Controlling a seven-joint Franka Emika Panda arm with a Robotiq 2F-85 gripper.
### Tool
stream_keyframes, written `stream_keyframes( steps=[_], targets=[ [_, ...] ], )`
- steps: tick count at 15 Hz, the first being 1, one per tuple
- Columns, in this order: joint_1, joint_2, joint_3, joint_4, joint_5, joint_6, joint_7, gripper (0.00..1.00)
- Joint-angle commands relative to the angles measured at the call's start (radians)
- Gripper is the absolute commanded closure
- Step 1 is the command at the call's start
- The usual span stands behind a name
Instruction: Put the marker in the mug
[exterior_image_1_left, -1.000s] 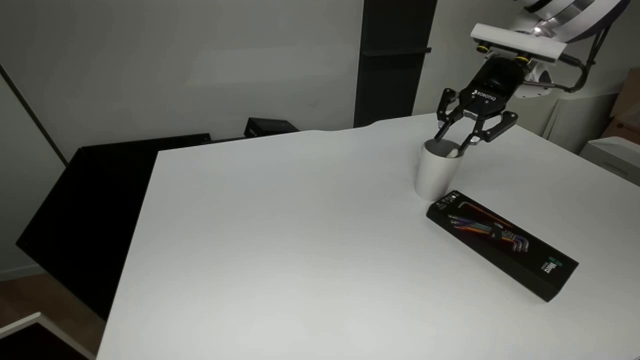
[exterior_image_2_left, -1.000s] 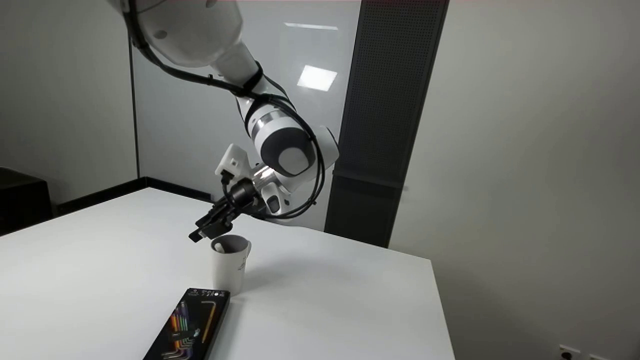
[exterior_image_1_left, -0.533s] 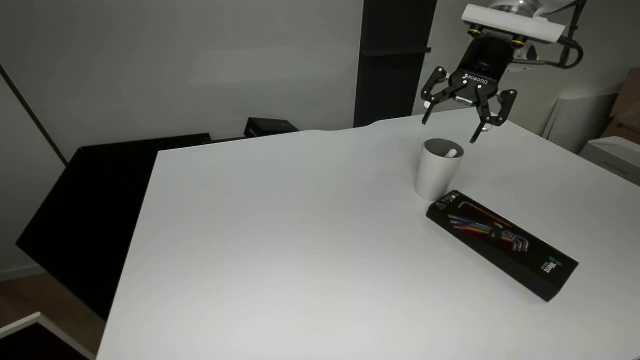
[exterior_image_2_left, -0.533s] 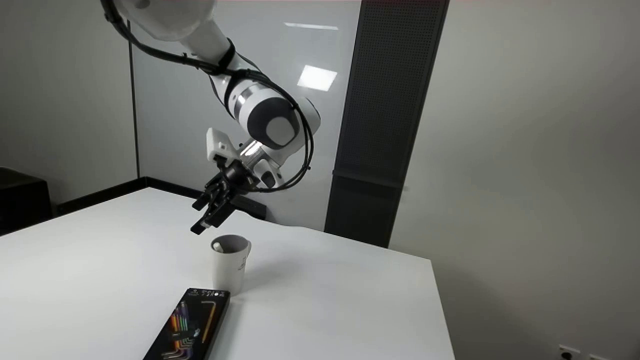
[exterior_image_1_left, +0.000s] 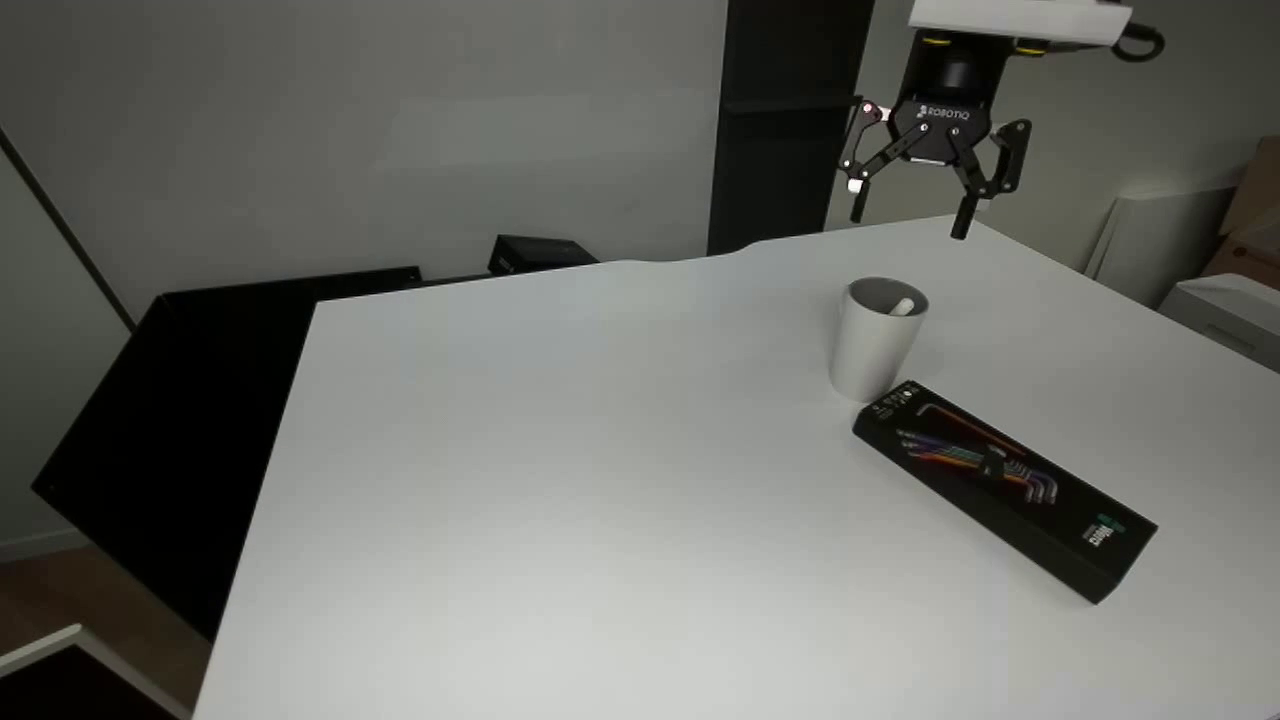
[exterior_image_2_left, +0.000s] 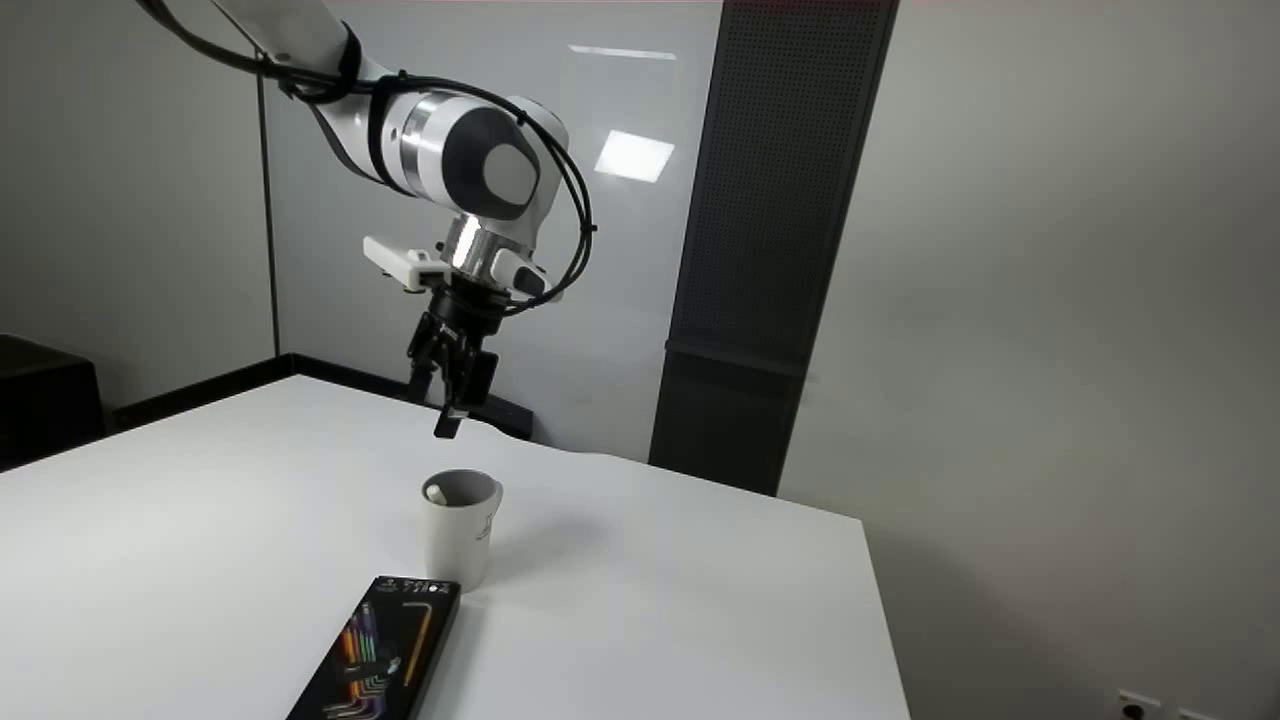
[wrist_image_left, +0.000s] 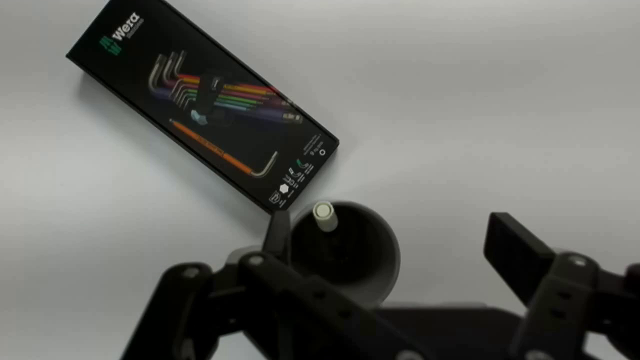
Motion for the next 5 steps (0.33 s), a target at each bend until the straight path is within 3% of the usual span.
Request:
stream_keyframes(
  steps=[1, 5],
  targets=[
    [-0.004, -0.011, 0.014, -0.016, -0.033, 0.033, 0.005, 0.00],
    [0.003, -0.029, 0.012, -0.045, -0.053, 0.062, 0.001, 0.00]
  ],
)
